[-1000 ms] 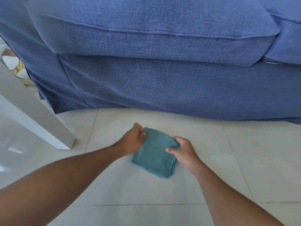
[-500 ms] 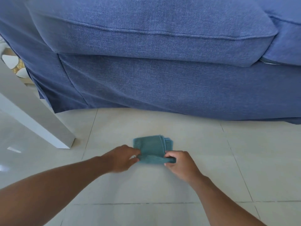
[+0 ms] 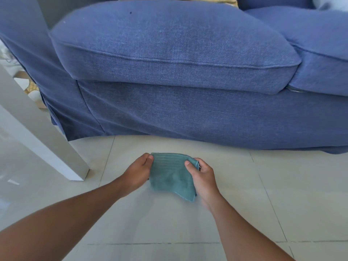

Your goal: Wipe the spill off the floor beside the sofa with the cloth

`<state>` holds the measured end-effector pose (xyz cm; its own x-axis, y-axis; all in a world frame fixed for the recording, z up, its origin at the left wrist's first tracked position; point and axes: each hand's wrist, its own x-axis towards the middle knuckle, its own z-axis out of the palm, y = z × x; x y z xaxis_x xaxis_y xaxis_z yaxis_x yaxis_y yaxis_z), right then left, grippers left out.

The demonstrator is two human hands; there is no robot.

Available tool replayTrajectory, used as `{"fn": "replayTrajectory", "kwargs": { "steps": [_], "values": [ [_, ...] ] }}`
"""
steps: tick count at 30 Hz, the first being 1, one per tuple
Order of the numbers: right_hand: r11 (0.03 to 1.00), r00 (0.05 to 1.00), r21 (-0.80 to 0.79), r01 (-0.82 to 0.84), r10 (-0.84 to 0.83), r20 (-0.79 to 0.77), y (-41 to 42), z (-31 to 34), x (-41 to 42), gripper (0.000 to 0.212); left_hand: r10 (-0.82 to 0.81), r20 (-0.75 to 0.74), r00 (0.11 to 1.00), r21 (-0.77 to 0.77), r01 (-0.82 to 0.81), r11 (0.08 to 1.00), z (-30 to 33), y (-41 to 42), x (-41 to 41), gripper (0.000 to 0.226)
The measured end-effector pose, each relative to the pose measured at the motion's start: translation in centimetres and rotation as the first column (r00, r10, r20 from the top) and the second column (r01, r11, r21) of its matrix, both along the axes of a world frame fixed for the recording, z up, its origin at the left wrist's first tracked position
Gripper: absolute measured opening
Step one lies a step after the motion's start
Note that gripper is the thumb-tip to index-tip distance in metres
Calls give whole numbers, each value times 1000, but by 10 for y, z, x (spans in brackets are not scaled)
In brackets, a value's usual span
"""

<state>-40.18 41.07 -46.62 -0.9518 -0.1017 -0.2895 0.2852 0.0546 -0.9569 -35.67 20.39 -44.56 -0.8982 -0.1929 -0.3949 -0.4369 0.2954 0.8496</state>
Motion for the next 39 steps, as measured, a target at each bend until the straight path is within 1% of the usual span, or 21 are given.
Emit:
{"fn": "replayTrajectory", "kwargs": {
  "steps": [3,5,8,9,10,12,13,15,17,18,20,22,25,27,30,32,34,35,36,37,39],
  "values": [
    [998,996,-37,-52,55,67,-6,18,-2,9,70,-31,997,-20,-71,997,25,11,6,35],
    [994,991,-60,-89,95,98,-11,37,-5,10,136,-55,989,19,-135,991,46,16,9,33],
    [984,982,-68,-166,171,83,-24,75,-13,16,174,-13,985,126,-171,977,89,18,10,28],
    [976,975,-67,-208,212,68,-31,89,-16,16,167,-7,986,135,-165,977,106,16,11,25],
    [966,966,-72,-249,254,57,-40,106,-19,14,167,-14,986,105,-164,981,123,11,13,27],
    [937,938,-118,-329,339,74,-61,144,-26,10,241,-90,966,46,-237,970,159,-5,21,37],
    [912,915,-162,-376,393,91,-72,165,-29,11,289,-147,946,36,-287,957,179,-14,26,40],
    [833,845,-257,-490,526,93,-91,207,-34,24,383,-260,887,63,-380,923,218,-34,39,46],
    [763,789,-285,-581,614,35,-116,249,-31,36,448,-349,823,107,-440,892,261,-57,59,55],
    [746,779,-279,-604,627,-10,-127,267,-30,40,445,-385,808,89,-448,890,278,-66,69,57],
    [698,736,-253,-670,669,-105,-158,303,-19,46,420,-452,787,-40,-488,872,310,-88,95,53],
    [643,668,-182,-744,719,-192,-193,335,-1,55,471,-459,753,-105,-573,813,335,-106,121,44],
    [597,567,-19,-802,751,-337,-248,367,32,60,622,-426,657,-84,-713,696,362,-134,165,32],
    [555,482,87,-827,782,-395,-286,376,56,59,692,-394,606,-76,-771,632,373,-151,202,36],
    [416,310,251,-874,875,-372,-332,377,101,63,758,-312,572,-55,-808,587,376,-169,259,39],
    [378,245,321,-868,890,-385,-354,375,132,61,802,-286,524,-87,-848,523,372,-180,290,50],
    [360,183,410,-838,893,-411,-373,373,157,55,826,-270,494,-171,-869,463,367,-190,313,65],
    [346,138,478,-808,898,-417,-380,373,169,50,830,-249,499,-248,-862,443,366,-193,323,72],
    [330,91,543,-772,903,-419,-390,371,177,44,820,-205,534,-360,-821,444,366,-193,330,76],
    [324,63,589,-740,906,-419,-392,371,185,37,815,-151,560,-463,-768,442,365,-194,335,75],
    [327,41,645,-691,908,-416,-398,370,197,27,778,-89,622,-605,-654,453,361,-199,346,63]
  ]
}}
